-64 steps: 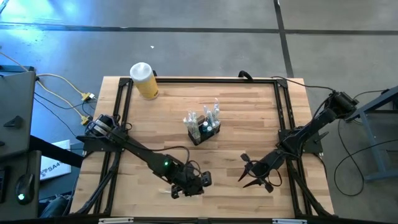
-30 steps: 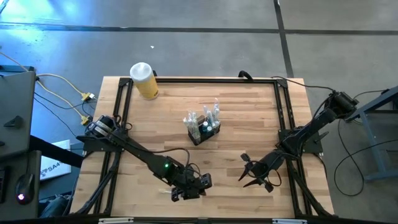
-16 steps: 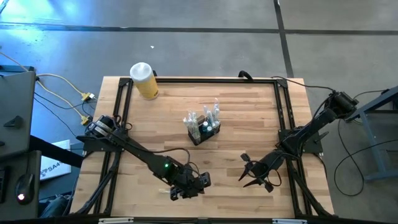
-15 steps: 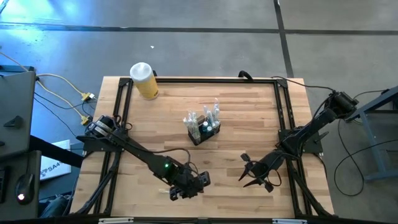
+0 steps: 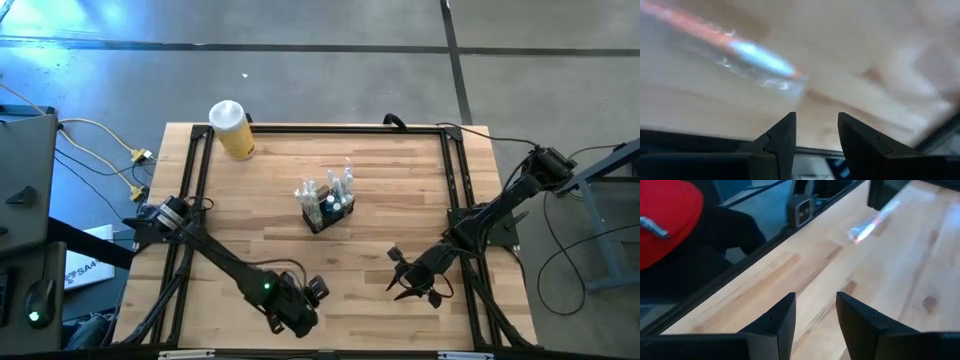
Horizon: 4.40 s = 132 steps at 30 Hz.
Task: Pick & Place toothbrushing station
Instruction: Put the orange toothbrush into the wire organizer
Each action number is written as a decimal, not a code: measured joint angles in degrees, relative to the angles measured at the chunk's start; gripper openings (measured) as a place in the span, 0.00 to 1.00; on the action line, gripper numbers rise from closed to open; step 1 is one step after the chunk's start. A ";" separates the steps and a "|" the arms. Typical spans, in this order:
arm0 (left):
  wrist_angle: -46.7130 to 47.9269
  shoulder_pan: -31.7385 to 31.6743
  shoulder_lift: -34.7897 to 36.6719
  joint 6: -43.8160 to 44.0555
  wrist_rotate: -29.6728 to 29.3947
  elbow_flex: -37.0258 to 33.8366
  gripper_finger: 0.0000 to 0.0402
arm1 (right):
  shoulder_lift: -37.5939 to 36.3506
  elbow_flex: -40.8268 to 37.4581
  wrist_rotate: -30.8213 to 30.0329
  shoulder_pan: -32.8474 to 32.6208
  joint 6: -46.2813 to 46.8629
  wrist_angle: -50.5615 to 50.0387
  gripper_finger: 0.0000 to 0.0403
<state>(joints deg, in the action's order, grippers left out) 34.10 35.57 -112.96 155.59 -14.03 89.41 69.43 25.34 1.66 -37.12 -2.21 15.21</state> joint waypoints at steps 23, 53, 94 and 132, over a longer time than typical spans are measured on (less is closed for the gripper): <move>39.16 1.11 -13.46 1.46 14.55 30.71 0.35 | 0.00 0.00 12.59 0.00 3.11 -6.24 0.33; 28.48 0.11 -17.60 2.88 12.78 30.71 0.35 | 0.00 0.00 13.50 0.00 3.90 -5.92 0.33; 25.73 -2.47 -20.82 3.27 14.56 25.90 0.35 | 0.00 0.00 13.50 0.00 -5.09 -6.00 0.33; 0.53 -7.02 -21.66 -0.18 17.89 25.88 0.35 | 0.00 0.00 13.47 0.00 -2.24 -5.58 0.33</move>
<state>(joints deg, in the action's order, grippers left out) 34.63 28.56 -134.63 155.41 3.86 115.28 69.43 25.34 15.14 -37.12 -4.45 9.63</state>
